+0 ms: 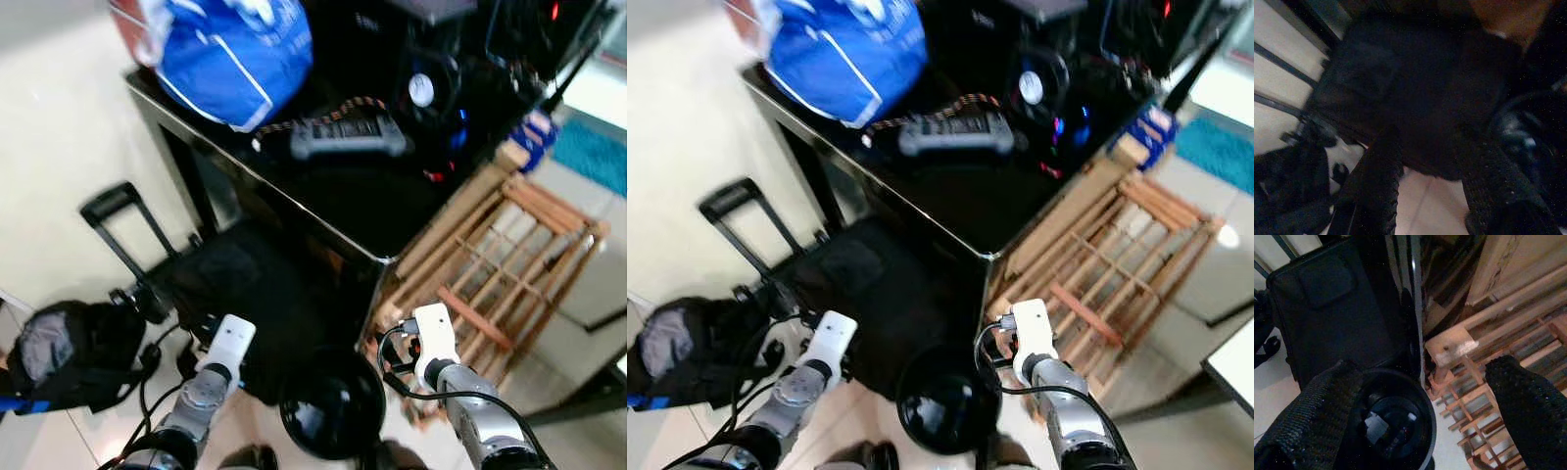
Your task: Picking trash to rubbish bin
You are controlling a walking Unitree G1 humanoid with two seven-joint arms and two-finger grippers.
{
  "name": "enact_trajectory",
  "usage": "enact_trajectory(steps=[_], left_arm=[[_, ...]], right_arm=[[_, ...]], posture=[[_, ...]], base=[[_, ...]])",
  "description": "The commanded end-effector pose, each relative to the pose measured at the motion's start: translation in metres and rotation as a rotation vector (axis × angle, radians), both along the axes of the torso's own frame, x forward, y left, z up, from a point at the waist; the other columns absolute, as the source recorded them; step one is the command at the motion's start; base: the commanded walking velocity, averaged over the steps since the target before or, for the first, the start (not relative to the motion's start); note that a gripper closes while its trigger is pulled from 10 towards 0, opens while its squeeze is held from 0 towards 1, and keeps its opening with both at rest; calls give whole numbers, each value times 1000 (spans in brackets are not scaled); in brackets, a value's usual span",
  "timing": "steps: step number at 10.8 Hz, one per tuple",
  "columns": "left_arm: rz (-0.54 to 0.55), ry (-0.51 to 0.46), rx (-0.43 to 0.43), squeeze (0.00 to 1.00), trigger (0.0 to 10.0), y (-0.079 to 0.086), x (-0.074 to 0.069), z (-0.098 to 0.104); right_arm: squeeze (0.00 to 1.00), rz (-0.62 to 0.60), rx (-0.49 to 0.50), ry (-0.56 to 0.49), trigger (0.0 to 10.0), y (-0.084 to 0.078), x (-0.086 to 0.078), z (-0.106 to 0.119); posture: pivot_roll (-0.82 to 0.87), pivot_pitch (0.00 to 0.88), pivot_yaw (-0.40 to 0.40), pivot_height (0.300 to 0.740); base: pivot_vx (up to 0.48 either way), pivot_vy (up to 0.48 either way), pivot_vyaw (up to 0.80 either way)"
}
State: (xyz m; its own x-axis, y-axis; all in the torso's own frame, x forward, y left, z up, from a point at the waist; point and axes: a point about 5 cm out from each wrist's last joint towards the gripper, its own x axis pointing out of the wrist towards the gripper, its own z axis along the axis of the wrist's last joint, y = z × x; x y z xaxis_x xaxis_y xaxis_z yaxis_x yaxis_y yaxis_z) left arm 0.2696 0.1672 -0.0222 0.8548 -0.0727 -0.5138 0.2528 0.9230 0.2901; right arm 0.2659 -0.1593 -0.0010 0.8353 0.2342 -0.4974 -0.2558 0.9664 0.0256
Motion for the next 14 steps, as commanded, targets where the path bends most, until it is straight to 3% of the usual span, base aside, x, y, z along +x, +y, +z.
enact_trajectory(steps=[1, 6, 8, 14], left_arm=[[34, -39, 3, 0, 10000, 6, 1, 3], [79, -227, 58, 0, 10000, 13, 7, 22], [149, -305, 77, 0, 10000, 22, 7, 31], [241, -529, 177, 0, 10000, 31, 9, 58]], right_arm=[[0, -20, -13, -3, 10000, -4, 1, -2], [0, -92, -71, -68, 10000, -14, 11, 3], [0, -160, -89, -118, 10000, -19, 16, 8], [0, -367, -262, -312, 10000, -43, 26, 29]], posture=[[-33, 73, 47, 740], [-24, 52, 49, 740], [-11, 57, 49, 740], [-1, 65, 46, 740]], base=[[0, 0, 0], [0, 0, 0], [0, 0, 0], [0, 0, 0]])
